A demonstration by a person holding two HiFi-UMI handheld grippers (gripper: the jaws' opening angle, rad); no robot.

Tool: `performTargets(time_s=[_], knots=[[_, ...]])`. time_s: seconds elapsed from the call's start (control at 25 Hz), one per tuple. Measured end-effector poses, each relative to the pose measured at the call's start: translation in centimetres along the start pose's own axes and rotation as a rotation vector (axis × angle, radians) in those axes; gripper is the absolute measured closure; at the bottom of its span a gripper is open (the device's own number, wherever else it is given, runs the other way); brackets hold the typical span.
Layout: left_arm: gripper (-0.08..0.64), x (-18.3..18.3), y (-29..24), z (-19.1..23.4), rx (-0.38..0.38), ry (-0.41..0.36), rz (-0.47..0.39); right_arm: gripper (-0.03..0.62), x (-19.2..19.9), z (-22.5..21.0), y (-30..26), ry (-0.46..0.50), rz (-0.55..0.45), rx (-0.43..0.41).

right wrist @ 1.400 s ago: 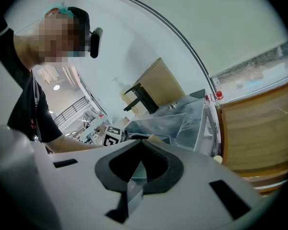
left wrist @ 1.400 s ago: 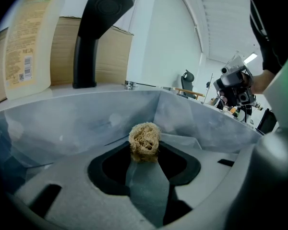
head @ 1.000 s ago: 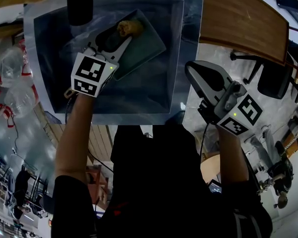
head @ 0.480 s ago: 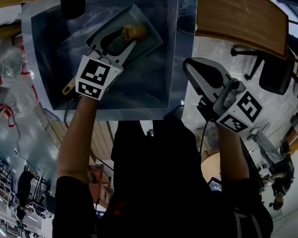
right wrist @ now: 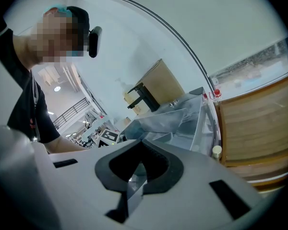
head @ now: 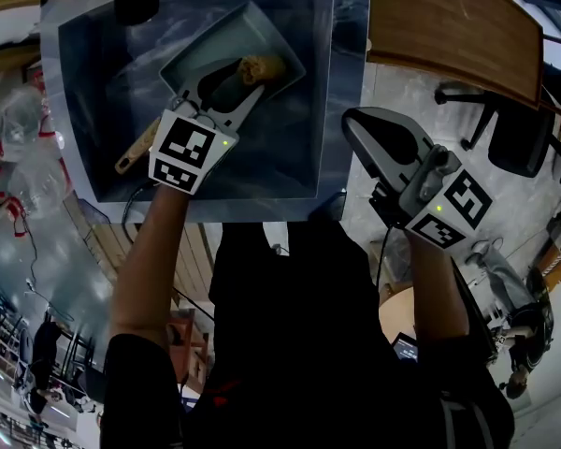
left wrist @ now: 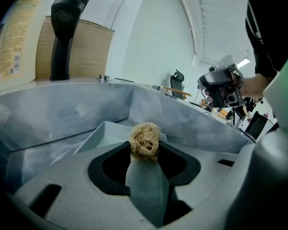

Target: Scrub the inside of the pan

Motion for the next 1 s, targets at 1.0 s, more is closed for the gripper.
performTargets(time_s=[1.0], knots=[[0.382, 0.5, 5.9, 6.2, -0.139, 0.003, 0.019, 0.588, -2.1, 1.7, -4.2, 0.034, 0.033, -0.035]])
Point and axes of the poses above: the fingertips, and each gripper's own axes: y backward along the fingers, z to its left, x out of its underside, the point moved 8 cm from there along y, backward along the fingers, and after that the axes turned 14 degrees about x, right-handed, at the moved point
